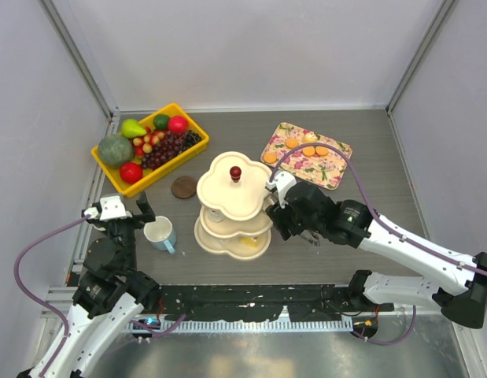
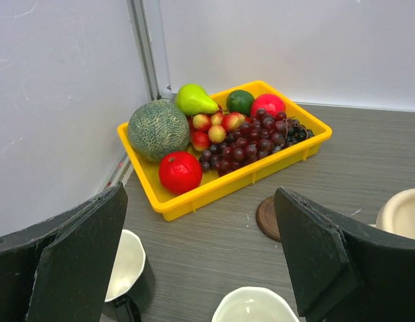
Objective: Serve the afternoon tea
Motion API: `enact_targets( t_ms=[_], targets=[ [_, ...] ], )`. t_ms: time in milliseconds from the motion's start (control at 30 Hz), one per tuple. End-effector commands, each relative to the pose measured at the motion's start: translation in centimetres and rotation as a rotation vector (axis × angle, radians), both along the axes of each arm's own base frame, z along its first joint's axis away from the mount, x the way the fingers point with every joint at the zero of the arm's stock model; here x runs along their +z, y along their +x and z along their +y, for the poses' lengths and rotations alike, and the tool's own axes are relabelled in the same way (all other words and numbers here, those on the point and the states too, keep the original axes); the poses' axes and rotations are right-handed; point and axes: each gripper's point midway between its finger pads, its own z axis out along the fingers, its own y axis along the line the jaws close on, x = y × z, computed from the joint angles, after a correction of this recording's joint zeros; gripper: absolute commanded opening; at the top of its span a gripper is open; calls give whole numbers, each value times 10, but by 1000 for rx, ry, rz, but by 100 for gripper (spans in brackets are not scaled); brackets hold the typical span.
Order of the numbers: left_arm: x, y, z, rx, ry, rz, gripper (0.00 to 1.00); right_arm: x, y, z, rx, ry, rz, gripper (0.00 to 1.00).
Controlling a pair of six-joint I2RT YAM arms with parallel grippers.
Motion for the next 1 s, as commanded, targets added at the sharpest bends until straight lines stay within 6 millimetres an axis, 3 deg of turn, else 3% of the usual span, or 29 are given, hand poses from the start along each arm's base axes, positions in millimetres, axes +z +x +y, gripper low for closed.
enact_targets(
  t_ms=[0, 333, 567, 700, 833, 900, 933, 967],
  targets=[
    [13, -3, 3, 6, -29, -45, 99, 27, 5, -3, -25, 73, -79, 65],
    [13, -2, 2, 0, -28, -44, 99, 44, 18, -39, -159, 19, -161, 67],
    [14, -3, 2, 0, -34, -50, 99, 42, 46, -80, -339, -6, -152, 59],
    [14, -3, 1, -5, -35, -51, 99, 37, 80, -111, -490, -30, -128, 56],
    [15, -4, 3, -1, -40, -55, 99, 26, 120, -127, -597, -45, -80, 56],
    [15, -4, 3, -2, -38, -54, 99, 7, 146, -135, -648, -87, -38, 56],
    [15, -5, 4, 1, -44, -60, 99, 11, 158, -137, -659, -72, -54, 56],
    [16, -5, 3, -2, -45, -62, 99, 3, 172, -143, -681, -87, -31, 56]
  ],
)
